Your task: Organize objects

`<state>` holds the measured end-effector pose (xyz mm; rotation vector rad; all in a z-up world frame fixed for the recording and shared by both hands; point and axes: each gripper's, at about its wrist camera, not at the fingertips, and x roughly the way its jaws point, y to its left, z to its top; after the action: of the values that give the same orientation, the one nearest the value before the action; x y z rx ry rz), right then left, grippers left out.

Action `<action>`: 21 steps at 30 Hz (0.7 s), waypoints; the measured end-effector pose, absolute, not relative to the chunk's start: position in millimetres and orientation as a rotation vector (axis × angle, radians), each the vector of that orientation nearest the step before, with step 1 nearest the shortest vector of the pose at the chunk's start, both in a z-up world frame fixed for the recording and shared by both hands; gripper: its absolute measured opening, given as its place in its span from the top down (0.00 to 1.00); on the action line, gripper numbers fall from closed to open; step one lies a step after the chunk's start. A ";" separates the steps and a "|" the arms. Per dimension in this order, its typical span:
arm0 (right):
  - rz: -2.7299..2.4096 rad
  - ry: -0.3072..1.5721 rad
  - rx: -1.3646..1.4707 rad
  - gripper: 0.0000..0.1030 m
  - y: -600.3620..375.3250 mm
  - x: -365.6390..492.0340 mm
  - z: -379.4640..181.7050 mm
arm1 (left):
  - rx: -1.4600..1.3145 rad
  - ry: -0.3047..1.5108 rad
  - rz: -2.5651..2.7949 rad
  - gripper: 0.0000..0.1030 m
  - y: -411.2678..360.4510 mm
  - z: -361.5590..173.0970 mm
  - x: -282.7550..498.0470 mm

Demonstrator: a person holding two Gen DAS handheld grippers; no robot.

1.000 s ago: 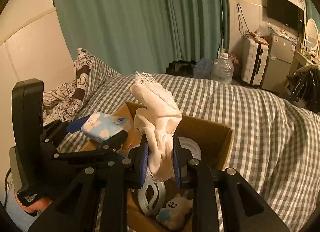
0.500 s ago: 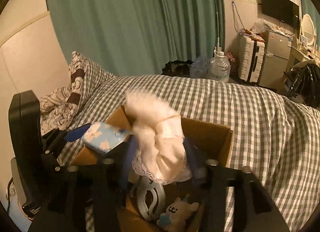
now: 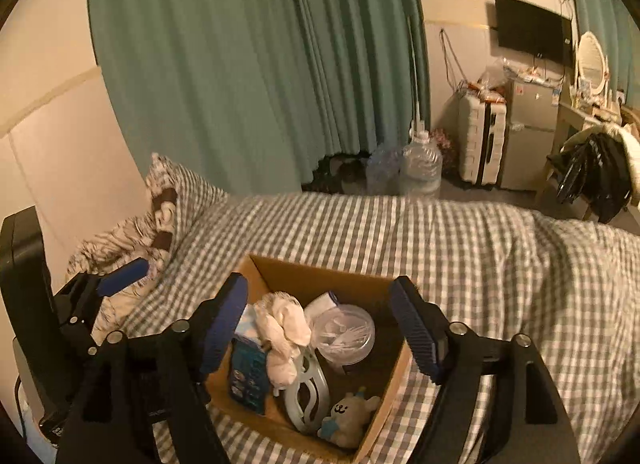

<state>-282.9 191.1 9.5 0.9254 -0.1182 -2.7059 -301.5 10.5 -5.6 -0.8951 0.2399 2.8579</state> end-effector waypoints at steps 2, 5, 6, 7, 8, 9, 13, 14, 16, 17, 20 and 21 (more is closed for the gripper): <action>-2.729 -0.115 0.881 0.18 192.6 -271.0 27.6 | -0.844 0.230 2.880 0.02 6.2 12.9 -290.8; -2.770 -0.107 0.804 0.12 197.9 -248.3 54.1 | -0.773 0.209 2.906 0.01 2.6 38.8 -272.0; -2.786 -0.104 0.779 0.11 199.6 -239.9 62.9 | -0.746 0.204 2.917 0.00 1.6 47.8 -264.9; -2.800 -0.102 0.758 0.10 201.4 -232.3 70.7 | -0.727 0.201 2.925 0.00 1.5 54.1 -259.5; -2.813 -0.099 0.737 0.09 204.2 -223.8 77.0 | -0.703 0.196 2.933 0.00 1.3 62.6 -252.4; -2.829 -0.095 0.711 0.08 207.2 -213.7 85.6 | -0.686 0.193 2.937 0.00 0.9 68.6 -246.9; -2.878 -0.077 0.630 0.01 217.5 -182.8 107.7 | -0.609 0.179 2.962 0.00 0.5 91.2 -222.3; -2.893 -0.073 0.604 0.00 220.5 -174.4 111.7 | -0.588 0.174 2.966 0.00 0.2 96.0 -216.1; -2.922 -0.062 0.548 0.00 227.1 -155.3 119.2 | -0.548 0.165 2.971 0.00 -0.8 103.8 -205.1; -2.932 -0.055 0.535 0.00 230.2 -148.4 121.4 | -0.525 0.160 2.975 0.00 -1.4 107.6 -198.2; -2.960 -0.030 0.492 0.00 237.1 -124.1 123.4 | -0.456 0.149 2.990 0.00 -3.8 113.7 -177.3; -2.972 -0.021 0.479 0.00 239.2 -116.0 122.9 | -0.433 0.144 2.995 0.00 -5.1 114.7 -170.0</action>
<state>-116.0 239.2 122.9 0.4789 -0.0210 -2.9724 -170.0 -5.1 114.7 -0.4329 0.1442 2.9945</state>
